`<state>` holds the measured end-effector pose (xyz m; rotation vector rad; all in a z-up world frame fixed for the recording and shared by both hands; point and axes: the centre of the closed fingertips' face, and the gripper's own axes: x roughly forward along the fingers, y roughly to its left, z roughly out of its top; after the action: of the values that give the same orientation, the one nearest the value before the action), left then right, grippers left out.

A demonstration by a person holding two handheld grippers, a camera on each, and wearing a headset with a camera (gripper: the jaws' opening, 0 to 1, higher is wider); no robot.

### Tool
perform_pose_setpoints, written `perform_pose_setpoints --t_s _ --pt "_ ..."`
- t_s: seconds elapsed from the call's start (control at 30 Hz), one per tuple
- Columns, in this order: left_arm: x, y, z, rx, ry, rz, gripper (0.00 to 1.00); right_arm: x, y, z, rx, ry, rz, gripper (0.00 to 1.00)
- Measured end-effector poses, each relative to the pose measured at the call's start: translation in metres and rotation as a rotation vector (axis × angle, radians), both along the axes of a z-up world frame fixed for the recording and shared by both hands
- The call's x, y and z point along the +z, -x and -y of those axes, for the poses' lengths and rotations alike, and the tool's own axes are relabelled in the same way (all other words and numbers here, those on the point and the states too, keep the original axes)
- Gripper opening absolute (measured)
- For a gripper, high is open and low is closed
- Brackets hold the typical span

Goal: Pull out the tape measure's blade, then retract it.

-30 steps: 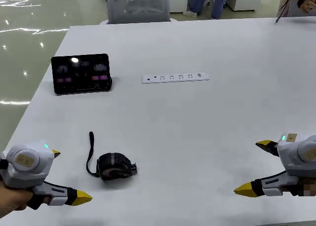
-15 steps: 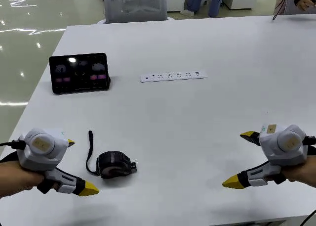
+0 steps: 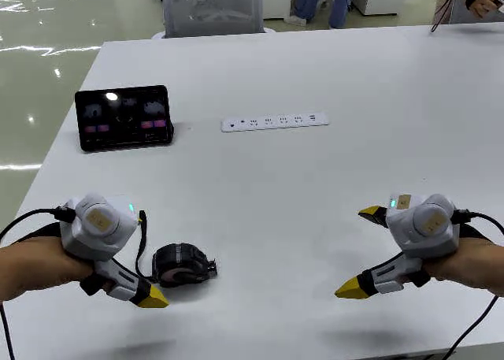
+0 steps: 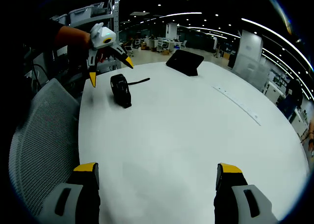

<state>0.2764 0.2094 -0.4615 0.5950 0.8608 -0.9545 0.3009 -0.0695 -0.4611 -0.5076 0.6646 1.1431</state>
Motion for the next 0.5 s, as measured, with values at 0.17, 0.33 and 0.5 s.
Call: perform_pose_setpoints --t_s 0.17,0.33,0.5 --pt "-0.006 -0.005 0.008 -0.039 -0.053 -0.002 0.88 0.002 -0.005 -0.012 0.027 -0.002 0.033 0.99" --pt "-0.012 -0.010 0.017 -0.075 -0.055 0.000 0.81 0.005 -0.008 -0.023 0.038 -0.022 0.035 0.99" --pt "-0.021 -0.008 0.021 -0.118 -0.090 -0.018 0.76 0.003 -0.007 -0.036 0.048 -0.021 0.017 0.99"
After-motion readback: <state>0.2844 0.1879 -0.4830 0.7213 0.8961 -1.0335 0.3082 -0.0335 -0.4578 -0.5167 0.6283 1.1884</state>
